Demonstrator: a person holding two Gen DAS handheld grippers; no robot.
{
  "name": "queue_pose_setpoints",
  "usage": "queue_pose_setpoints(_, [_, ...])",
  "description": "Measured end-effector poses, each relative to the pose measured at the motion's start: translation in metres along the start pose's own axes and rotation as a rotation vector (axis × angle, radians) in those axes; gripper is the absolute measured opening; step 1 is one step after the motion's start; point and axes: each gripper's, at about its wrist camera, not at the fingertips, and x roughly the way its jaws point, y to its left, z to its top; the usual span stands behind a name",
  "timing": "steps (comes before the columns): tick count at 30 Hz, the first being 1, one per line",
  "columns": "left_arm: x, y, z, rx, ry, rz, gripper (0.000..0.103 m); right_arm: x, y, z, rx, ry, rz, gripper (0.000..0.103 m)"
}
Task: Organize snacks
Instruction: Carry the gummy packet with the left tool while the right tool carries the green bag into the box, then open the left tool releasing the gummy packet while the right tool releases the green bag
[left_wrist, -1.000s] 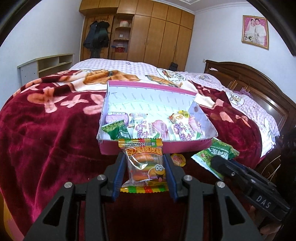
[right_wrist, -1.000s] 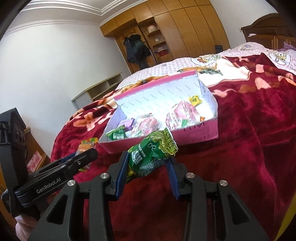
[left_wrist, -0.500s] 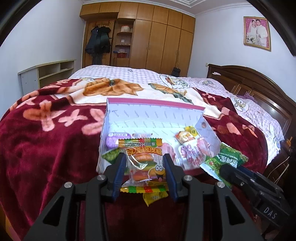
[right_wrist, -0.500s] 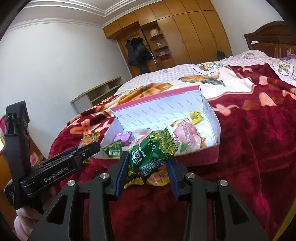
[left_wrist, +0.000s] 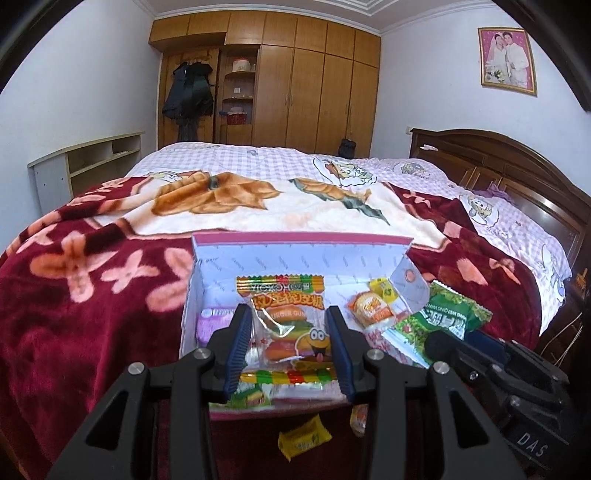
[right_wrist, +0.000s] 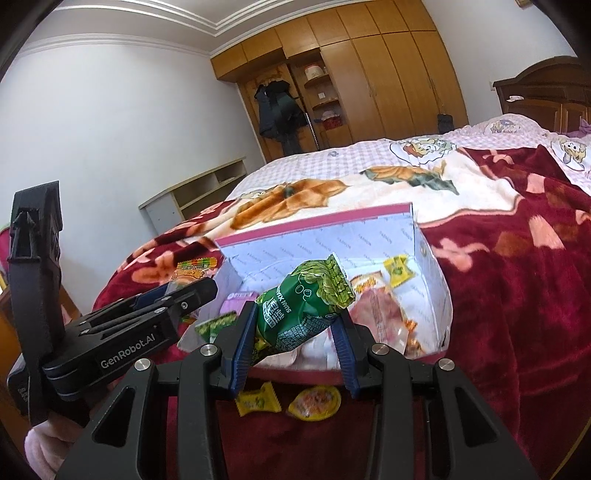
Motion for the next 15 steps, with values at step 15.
queue_pose_setpoints(15, [0.07, 0.005, 0.01, -0.026, 0.047, 0.011, 0.043, 0.049, -0.012, 0.012, 0.014, -0.003, -0.031, 0.041])
